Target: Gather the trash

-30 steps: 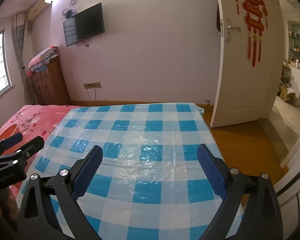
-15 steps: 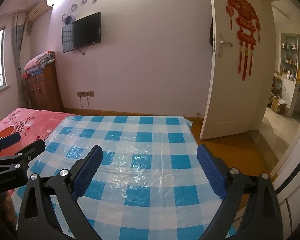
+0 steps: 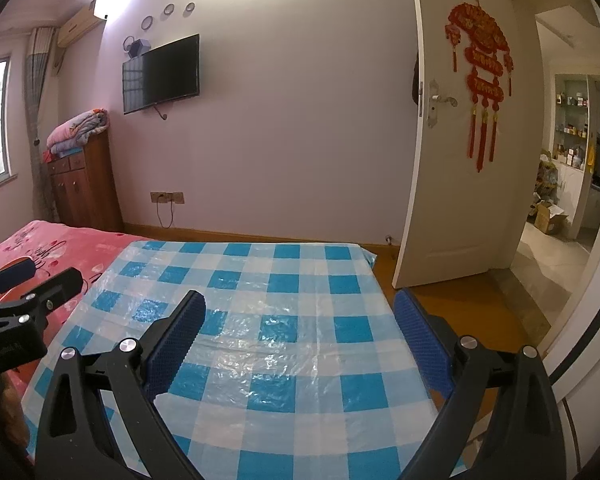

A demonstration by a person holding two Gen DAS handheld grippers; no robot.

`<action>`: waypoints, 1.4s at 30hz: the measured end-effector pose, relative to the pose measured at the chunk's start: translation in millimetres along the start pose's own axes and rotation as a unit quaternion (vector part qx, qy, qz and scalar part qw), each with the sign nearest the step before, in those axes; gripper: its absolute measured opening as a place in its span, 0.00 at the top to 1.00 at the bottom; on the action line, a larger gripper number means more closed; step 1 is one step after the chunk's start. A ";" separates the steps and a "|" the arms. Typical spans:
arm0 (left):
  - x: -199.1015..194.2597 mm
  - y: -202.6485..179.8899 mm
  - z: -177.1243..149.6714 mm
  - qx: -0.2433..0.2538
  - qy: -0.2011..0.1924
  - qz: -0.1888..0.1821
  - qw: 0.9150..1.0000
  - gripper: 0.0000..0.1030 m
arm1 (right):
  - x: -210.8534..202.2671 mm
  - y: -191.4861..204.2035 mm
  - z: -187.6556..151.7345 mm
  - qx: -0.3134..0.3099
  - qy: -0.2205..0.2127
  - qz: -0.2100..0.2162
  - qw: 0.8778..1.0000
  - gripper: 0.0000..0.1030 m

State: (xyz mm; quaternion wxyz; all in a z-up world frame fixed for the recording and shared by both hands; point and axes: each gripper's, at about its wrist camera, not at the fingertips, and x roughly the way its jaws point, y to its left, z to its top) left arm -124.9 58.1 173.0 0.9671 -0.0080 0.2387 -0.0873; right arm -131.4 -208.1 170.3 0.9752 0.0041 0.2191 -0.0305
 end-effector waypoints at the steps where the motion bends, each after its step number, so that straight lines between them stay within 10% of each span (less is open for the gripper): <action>1: -0.3 0.4 0.2 -0.001 0.000 -0.001 1.000 0.04 | -1.4 0.6 0.3 -0.001 -0.002 -0.001 1.000 0.09; 42: -1.4 -1.2 -3.4 0.004 -0.006 -0.004 1.000 0.04 | -0.3 0.1 -6.0 -0.003 0.008 0.007 1.000 0.09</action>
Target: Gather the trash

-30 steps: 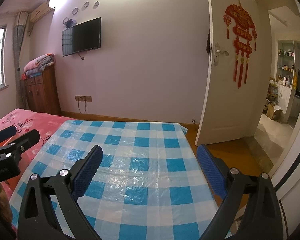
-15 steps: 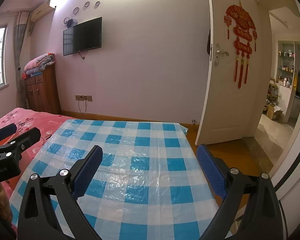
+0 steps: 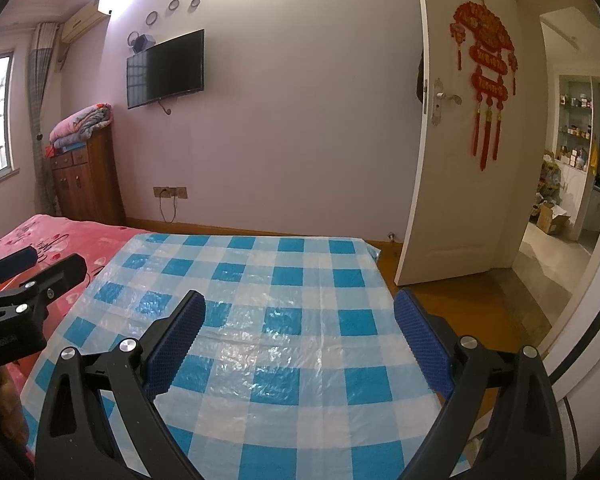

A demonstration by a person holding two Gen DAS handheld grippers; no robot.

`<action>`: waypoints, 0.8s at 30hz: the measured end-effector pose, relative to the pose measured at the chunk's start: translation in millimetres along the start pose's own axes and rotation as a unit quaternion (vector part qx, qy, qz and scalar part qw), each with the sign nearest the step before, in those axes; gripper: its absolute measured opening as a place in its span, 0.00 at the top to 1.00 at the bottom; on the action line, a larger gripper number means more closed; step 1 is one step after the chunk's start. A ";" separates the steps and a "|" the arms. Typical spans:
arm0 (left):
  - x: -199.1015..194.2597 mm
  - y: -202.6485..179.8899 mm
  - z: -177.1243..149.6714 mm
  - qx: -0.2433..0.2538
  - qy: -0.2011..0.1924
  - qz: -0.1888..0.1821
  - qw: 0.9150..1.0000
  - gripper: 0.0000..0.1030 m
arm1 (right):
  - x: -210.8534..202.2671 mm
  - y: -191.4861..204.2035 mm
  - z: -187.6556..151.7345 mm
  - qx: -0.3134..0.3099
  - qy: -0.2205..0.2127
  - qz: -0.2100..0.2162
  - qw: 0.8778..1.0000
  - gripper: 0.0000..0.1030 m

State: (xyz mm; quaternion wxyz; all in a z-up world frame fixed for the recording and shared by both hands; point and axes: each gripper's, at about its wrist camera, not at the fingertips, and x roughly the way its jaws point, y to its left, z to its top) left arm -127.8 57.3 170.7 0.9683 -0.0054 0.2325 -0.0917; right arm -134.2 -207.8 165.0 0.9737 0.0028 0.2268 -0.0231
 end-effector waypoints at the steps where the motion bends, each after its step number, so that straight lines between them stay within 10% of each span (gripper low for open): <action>1: 1.2 -0.1 -0.3 0.000 0.000 0.000 1.000 0.04 | 0.7 -0.1 -0.3 0.000 0.000 0.000 1.000 0.09; 24: 33.2 -10.1 -12.1 0.012 0.024 0.013 1.000 0.04 | 38.0 -5.9 -16.5 0.013 0.032 0.016 0.999 0.09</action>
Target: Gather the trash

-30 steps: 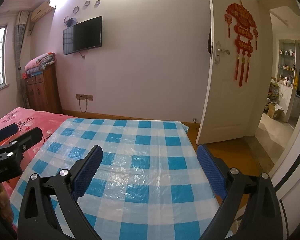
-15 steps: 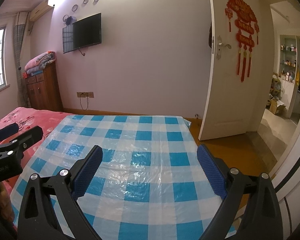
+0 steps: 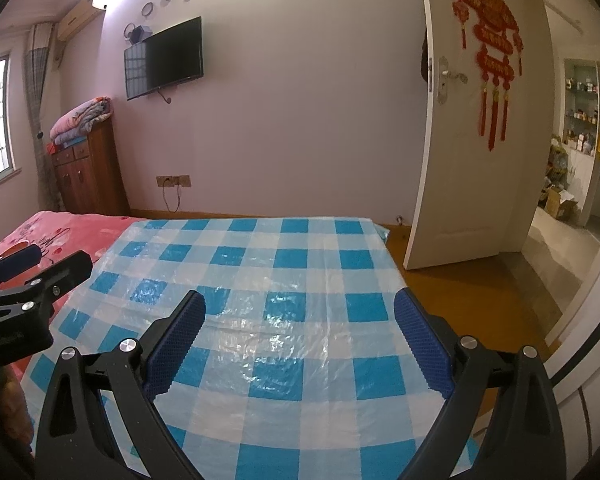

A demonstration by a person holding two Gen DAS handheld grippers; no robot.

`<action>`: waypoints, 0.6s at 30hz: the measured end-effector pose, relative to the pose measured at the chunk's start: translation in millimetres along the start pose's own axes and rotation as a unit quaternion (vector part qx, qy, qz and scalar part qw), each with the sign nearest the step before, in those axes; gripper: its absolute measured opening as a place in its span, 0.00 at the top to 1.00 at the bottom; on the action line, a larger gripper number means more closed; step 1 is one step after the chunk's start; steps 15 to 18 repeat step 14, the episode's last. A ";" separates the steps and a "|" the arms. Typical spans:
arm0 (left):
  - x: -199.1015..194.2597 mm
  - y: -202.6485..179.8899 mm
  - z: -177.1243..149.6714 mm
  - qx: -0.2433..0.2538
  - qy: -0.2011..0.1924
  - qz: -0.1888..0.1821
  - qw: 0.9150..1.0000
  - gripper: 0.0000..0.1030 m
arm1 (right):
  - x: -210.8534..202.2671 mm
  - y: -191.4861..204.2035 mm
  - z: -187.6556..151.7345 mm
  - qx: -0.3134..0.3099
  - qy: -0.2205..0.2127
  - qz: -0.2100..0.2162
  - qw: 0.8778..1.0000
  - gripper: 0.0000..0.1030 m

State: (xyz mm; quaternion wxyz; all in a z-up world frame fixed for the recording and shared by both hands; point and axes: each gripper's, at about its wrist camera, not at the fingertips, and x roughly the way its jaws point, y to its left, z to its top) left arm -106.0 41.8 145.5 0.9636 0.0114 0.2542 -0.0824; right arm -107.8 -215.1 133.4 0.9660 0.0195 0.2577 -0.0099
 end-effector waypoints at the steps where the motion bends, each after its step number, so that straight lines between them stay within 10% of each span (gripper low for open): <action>1: 5.4 -1.0 -2.8 0.002 0.005 0.002 1.000 0.04 | 3.2 -0.2 -1.1 0.001 0.003 0.001 1.000 0.09; 18: 111.8 -4.5 -53.8 -0.023 0.143 0.044 0.989 0.04 | 112.7 -13.1 -43.5 0.024 0.132 0.010 0.991 0.09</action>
